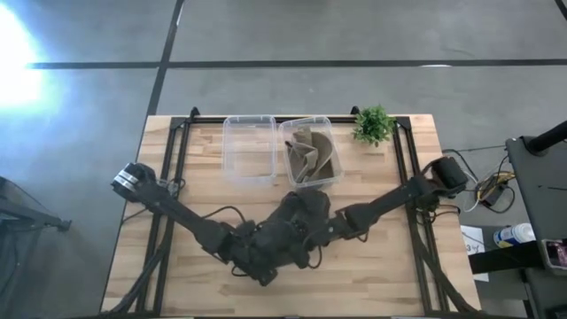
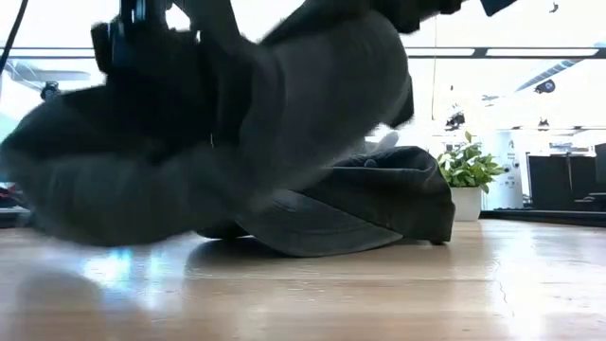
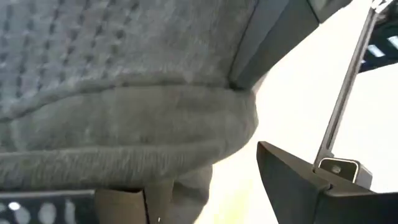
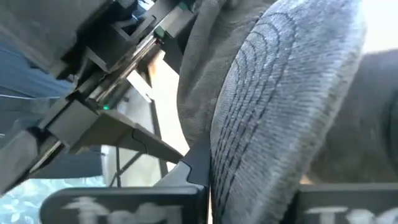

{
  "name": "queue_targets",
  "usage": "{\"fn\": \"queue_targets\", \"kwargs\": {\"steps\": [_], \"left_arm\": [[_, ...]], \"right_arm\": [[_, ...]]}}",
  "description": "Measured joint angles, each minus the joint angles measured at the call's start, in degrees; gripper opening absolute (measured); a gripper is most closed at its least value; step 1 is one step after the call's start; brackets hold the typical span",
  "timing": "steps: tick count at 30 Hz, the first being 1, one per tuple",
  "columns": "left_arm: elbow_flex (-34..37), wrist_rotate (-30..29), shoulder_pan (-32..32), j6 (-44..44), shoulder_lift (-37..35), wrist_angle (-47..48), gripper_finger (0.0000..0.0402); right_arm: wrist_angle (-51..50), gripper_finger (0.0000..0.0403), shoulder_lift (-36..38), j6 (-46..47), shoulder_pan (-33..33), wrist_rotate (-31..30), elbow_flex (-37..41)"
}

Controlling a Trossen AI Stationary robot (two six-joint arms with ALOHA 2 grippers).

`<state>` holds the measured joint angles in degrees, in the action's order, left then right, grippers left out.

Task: Pick & Place hat
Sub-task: Put the left black cap into the left transparent bin

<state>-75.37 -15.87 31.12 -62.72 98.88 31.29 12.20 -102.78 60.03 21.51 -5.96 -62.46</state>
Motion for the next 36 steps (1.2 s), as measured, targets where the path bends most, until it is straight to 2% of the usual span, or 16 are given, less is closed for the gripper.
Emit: {"fn": "queue_targets", "kwargs": {"steps": [6,12,16,20,23,26,29,36], "left_arm": [[-12.1,-10.1,0.5,2.2,-4.8,18.0,0.0218],[-18.9,-16.4,1.6,4.1,-11.6,20.2,0.0218],[-21.2,-28.6,5.4,6.7,-15.8,20.2,0.0218],[-21.9,-40.5,10.2,10.2,-19.6,20.2,0.0218],[-21.9,-47.5,12.7,10.9,-21.4,20.2,0.0218],[-21.8,-51.1,14.1,11.8,-22.5,20.1,0.0218],[-21.8,-51.7,14.2,12.1,-22.9,20.2,0.0218],[-21.8,-51.8,14.2,13.6,-22.9,20.8,0.0218]], "right_arm": [[-5.0,0.0015,7.7,-5.7,-1.3,-2.0,0.0],[-8.8,0.0014,15.8,-11.5,-3.4,-9.4,0.0],[-7.4,0.0014,20.1,-14.5,-6.3,-12.4,-0.5],[-8.3,0.0014,21.5,-18.6,-10.3,-16.3,-3.4],[-13.5,0.0014,20.0,-20.3,-14.1,-16.8,-7.4],[-20.8,0.0014,16.6,-20.6,-18.3,-16.6,-12.6],[-27.0,0.0013,11.6,-20.2,-22.1,-15.1,-19.4],[-42.3,0.0015,-4.5,-19.3,-28.9,-5.4,-40.4]]}}
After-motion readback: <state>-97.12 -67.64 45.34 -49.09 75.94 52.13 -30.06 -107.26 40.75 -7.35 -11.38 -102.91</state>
